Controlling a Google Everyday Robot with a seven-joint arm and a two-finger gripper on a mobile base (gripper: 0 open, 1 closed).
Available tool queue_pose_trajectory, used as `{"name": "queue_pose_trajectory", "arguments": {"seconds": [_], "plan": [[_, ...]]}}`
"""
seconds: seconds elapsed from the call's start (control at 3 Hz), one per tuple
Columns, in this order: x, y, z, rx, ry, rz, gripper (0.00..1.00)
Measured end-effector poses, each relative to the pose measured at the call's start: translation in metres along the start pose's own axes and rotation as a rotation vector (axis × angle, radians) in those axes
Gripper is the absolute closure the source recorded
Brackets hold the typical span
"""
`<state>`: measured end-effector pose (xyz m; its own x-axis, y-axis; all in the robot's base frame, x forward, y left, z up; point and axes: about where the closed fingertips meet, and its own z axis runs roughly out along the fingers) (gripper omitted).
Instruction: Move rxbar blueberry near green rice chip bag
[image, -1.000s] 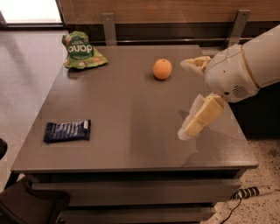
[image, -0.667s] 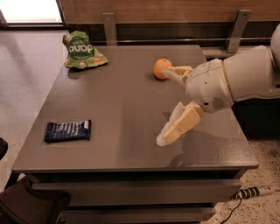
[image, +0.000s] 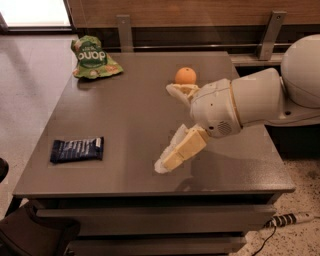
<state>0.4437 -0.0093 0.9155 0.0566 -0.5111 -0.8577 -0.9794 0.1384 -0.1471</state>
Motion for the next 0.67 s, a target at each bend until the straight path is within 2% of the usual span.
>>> {"name": "queue_pose_trajectory", "arguments": {"seconds": [0.33, 0.67], "plan": [[0.001, -0.005, 0.018, -0.024, 0.014, 0.006, 0.00], [0.000, -0.019, 0.069, -0.079, 0.045, 0.014, 0.00]]}}
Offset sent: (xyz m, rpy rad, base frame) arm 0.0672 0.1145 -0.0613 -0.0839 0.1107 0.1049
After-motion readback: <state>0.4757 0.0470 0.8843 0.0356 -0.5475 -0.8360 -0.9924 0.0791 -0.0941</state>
